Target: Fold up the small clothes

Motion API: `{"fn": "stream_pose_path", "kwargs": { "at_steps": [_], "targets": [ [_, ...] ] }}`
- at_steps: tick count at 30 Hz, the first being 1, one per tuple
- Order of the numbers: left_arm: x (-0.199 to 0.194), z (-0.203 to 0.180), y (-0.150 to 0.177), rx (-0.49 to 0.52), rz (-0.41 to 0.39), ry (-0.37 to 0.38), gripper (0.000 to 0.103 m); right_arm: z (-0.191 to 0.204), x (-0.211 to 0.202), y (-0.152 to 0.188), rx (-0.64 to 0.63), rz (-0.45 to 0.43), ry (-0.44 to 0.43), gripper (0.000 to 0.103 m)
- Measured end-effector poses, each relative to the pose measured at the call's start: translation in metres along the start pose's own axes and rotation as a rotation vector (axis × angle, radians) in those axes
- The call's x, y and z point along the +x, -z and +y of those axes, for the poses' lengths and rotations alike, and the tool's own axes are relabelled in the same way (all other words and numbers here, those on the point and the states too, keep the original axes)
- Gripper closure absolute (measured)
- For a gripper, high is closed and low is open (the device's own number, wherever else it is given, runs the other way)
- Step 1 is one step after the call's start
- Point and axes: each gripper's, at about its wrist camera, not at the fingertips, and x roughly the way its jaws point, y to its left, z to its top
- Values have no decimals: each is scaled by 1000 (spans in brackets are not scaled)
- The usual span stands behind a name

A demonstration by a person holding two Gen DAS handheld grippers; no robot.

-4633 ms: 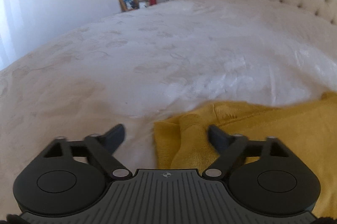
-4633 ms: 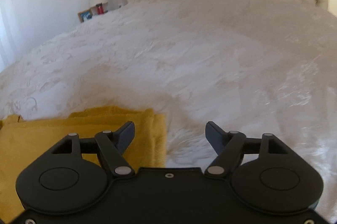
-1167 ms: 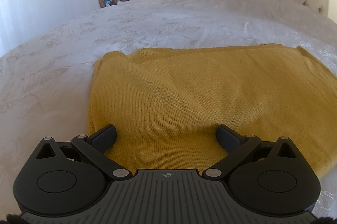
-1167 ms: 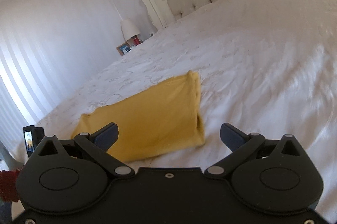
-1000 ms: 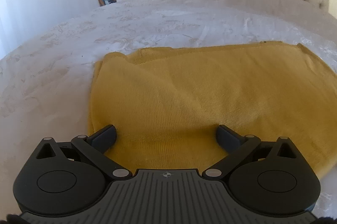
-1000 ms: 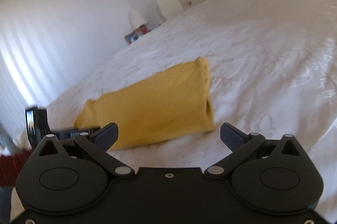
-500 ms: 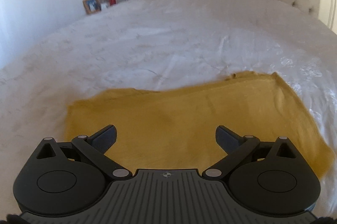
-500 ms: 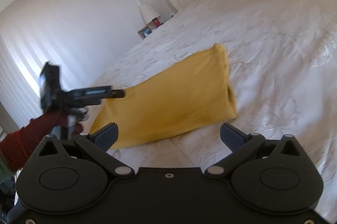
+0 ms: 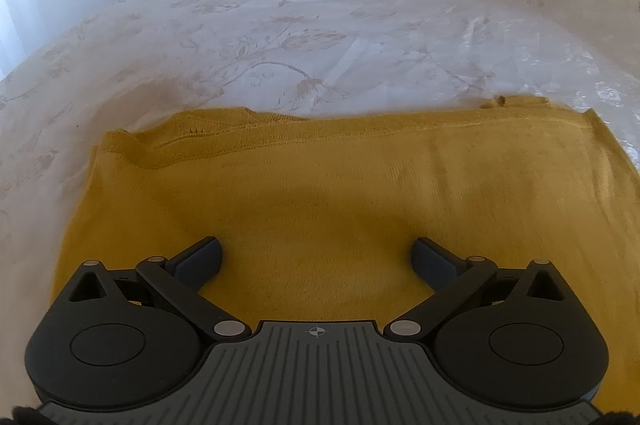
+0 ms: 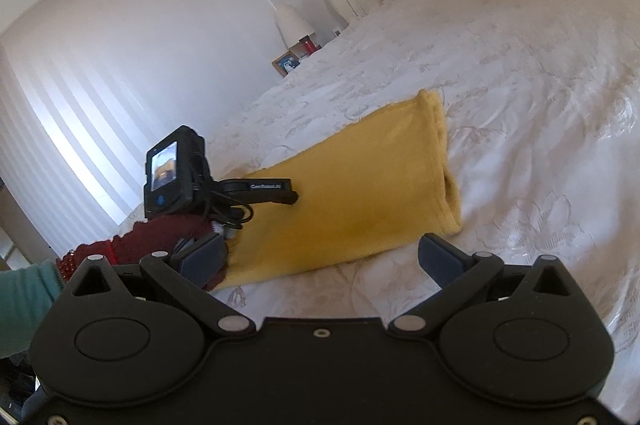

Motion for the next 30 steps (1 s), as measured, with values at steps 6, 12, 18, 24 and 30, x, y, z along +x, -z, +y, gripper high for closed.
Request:
{"fn": "stream_pose_path", "kwargs": {
  "at_steps": [6,12,18,24,30],
  "targets": [
    [-2,1,-8,-4,68,9,0,-1,-4,0,14,-10,1,1],
    [-22,2,0,-26,78,1,2,-1,-5,-2,-24,-13,14,1],
    [-53,-7,31,35,73,-5,2,-4,-8,-4,-32,-16,19,1],
    [-74,-1,63,37,75,40,2,-11,-6,-3,-21,-9,41,1],
    [-86,15,78,18,23,73,2,-25,-2,0,3,-10,89,1]
  ]
}}
